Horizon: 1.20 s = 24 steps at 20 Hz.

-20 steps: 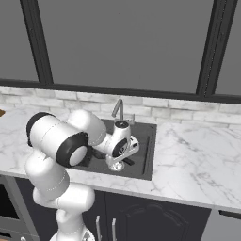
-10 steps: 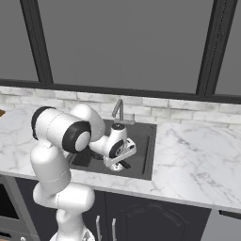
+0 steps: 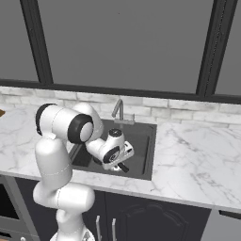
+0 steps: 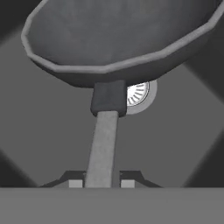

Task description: Pick the pan and sponge and place them into the sink. Then turn on the water.

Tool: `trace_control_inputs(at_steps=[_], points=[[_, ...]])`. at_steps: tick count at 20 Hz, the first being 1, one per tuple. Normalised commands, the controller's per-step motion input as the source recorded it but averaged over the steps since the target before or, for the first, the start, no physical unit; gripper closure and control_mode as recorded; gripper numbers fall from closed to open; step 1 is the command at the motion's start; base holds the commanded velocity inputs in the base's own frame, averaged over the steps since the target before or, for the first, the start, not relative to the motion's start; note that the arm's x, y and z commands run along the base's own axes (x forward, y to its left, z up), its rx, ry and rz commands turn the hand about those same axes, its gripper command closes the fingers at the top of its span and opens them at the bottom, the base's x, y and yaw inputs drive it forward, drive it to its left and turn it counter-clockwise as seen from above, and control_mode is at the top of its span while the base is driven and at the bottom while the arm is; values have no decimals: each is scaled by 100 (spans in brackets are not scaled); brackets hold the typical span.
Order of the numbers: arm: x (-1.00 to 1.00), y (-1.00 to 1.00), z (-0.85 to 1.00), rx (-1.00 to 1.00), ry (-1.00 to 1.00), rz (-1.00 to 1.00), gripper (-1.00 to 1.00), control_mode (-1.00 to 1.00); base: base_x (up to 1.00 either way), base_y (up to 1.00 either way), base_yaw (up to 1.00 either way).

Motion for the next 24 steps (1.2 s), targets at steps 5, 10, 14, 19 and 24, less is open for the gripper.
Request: trace_control_inputs(at_steps=[5, 10, 14, 19, 24], points=[[42, 13, -16, 0, 3, 3, 100, -100, 0, 0, 0], [17, 8, -10, 2, 16, 6, 100, -100, 0, 0, 0], [-8, 3, -5, 1, 24, 11, 100, -100, 0, 0, 0], [-19, 6, -10, 1, 21, 12, 100, -100, 0, 0, 0], [-35, 10, -15, 2, 17, 8, 100, -100, 0, 0, 0]])
